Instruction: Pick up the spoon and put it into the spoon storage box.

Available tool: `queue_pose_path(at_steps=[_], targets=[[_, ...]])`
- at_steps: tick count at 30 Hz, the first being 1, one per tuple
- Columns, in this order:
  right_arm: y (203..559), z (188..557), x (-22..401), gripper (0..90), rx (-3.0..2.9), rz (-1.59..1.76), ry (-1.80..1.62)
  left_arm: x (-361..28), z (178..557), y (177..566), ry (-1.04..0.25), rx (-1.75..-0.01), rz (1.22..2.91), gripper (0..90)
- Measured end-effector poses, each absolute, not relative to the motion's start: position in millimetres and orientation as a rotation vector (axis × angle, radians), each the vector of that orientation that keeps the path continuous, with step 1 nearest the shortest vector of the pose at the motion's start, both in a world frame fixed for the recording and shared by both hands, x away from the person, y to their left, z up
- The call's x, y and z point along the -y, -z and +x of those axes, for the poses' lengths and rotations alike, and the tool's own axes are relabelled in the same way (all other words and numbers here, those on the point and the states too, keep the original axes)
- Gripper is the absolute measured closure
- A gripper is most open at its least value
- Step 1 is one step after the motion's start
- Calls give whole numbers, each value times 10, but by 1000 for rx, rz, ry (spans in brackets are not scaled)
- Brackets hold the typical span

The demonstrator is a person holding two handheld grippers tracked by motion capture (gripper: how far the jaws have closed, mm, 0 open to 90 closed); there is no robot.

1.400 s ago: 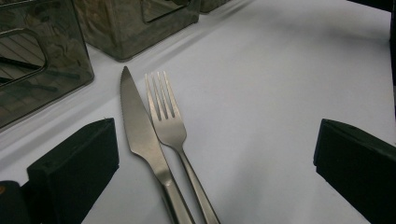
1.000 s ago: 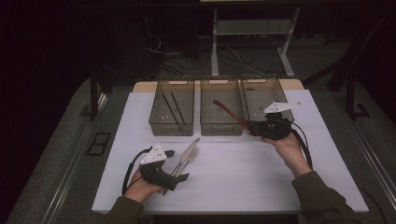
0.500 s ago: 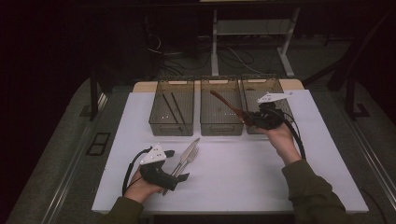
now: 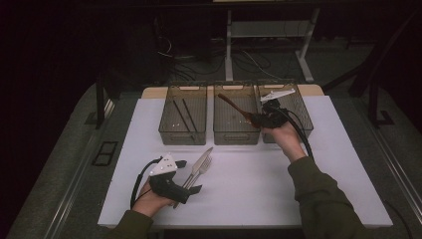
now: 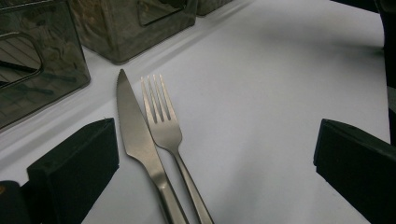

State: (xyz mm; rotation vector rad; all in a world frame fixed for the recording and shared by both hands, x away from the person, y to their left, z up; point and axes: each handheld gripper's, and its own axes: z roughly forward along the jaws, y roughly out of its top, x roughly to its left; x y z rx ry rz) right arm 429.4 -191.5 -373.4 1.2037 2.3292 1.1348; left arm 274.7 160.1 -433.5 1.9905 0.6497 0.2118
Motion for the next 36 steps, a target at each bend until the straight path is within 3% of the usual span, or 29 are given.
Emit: queue_pose_path(at_steps=[23, 31, 36], targets=[[3889, 4430, 1772, 796, -2372, 1238, -1029, -1594, 2746, 4338, -209, -647, 1992, 0], [3885, 4425, 1775, 764, -2375, 1237, -1047, -1595, 2745, 4336, -208, -647, 1992, 0], [3843, 4409, 1793, 677, -2362, 1250, -1103, -1594, 2744, 4337, -207, -648, 1990, 0]])
